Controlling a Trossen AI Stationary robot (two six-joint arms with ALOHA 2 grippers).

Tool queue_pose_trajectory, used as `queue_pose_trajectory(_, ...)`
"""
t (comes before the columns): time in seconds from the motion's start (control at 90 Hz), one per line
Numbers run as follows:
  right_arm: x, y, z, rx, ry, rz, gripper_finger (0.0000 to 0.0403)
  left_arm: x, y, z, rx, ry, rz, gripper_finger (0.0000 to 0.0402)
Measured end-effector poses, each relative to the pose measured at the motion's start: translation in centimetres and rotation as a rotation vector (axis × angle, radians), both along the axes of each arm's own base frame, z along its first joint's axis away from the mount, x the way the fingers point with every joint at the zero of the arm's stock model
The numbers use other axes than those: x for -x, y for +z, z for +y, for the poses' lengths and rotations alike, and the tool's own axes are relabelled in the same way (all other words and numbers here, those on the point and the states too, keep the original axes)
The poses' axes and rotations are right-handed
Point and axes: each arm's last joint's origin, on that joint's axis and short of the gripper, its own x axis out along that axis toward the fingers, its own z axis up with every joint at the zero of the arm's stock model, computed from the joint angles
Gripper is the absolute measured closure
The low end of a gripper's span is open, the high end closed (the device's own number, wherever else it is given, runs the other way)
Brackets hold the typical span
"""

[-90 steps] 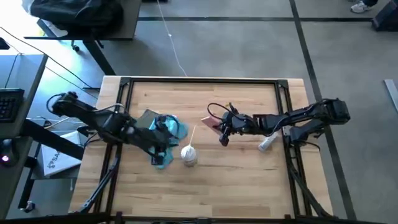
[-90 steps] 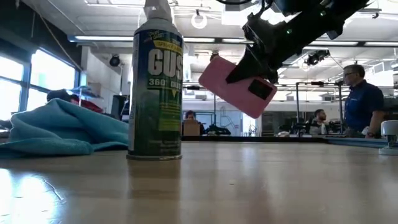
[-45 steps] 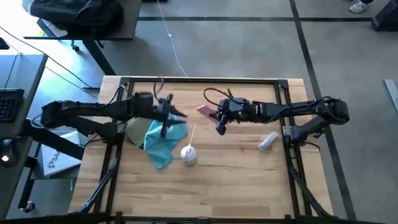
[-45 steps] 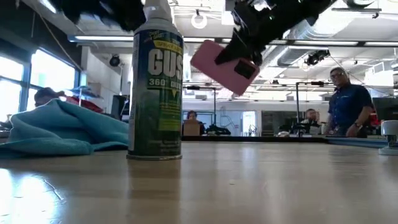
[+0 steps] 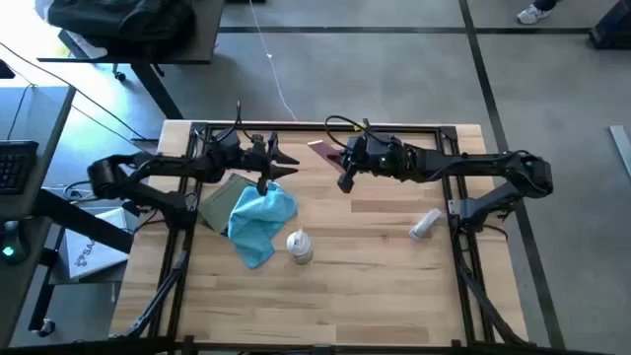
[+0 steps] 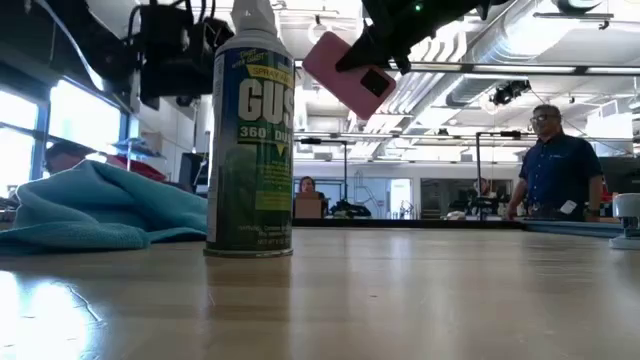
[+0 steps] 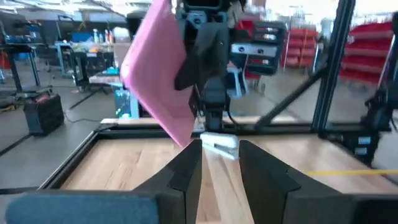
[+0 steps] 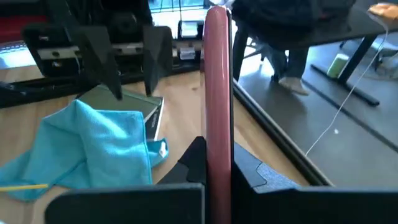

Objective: Apply microfiber cloth
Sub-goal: Spray the cellphone with the spray bottle cleaner

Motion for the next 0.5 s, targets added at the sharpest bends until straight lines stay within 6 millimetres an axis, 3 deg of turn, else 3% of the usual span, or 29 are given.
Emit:
queue_pose_trajectory(0.244, -0.4, 0.0, 2.9, 0.045, 0.104, 0.018, 0.0403, 0.0, -1.7, -0.9, 0.125, -0.020, -0.171, 0.0316)
queue_pose_trajectory(0.5, -0.4, -0.1, 4.7, 0.058, 0.117, 0.019, 0.0403, -1.2, -2.9, -1.1, 0.166, 0.024, -0.186, 0.0316)
